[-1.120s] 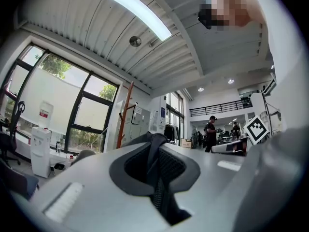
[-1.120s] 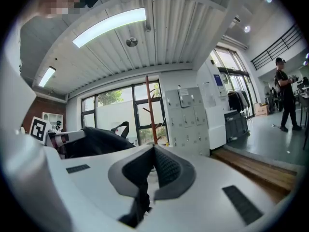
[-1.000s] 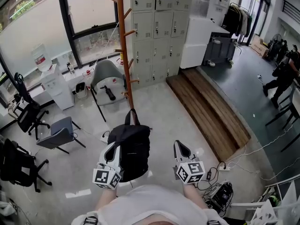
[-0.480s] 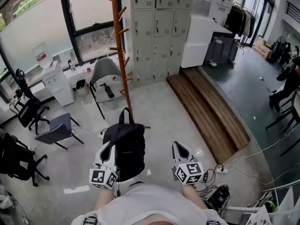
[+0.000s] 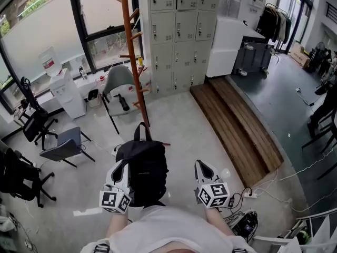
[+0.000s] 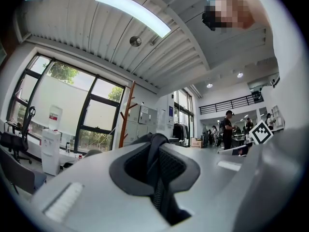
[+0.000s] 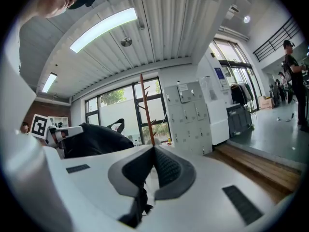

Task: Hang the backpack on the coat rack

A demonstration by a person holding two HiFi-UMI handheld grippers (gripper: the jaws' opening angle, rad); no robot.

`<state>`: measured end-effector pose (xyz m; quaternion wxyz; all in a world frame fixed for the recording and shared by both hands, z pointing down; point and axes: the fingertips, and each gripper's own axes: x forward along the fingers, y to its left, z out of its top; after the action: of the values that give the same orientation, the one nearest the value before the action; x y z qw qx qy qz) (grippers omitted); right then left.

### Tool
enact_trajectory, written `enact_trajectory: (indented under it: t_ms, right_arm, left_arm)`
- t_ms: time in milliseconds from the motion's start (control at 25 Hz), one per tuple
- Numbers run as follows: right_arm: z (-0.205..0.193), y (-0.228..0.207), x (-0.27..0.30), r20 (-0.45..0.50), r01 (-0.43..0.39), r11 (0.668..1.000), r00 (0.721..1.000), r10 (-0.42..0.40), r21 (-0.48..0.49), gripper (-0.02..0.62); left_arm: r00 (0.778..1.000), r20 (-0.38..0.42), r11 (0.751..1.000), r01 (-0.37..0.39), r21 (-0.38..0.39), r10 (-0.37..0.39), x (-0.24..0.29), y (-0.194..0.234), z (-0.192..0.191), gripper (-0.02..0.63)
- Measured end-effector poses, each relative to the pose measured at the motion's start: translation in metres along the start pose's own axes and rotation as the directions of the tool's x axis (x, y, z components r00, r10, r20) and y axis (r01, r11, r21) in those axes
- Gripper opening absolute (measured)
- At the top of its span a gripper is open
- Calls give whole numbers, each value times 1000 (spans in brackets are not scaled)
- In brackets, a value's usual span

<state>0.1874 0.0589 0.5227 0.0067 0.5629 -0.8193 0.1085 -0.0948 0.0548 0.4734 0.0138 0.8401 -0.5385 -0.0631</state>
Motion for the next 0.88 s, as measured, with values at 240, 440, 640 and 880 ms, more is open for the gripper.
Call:
enact_trajectory:
  t_ms: [240,440,640,880]
  right_arm:
    - [-5,-9,39,-15,-3,1000,1000,3,-1,8]
    - [0,-13,97,-13,7,1000,1000,-7,14,8]
    - [14,-13,165,-3,27,1000,1000,-27,12,8]
    - [28,-14,242,6,84,996,996,-84,37,8]
  left_arm:
    - [1000,-3,1000,15,-7,-15,32,19,-11,29]
    - [999,-16,1000,29,-13,-29,76,57,-16,29]
    - [997,-21,997,78,1,-78,132,99,-14,29]
    - [989,-15,989,150,20,-149,200,157,-3,29]
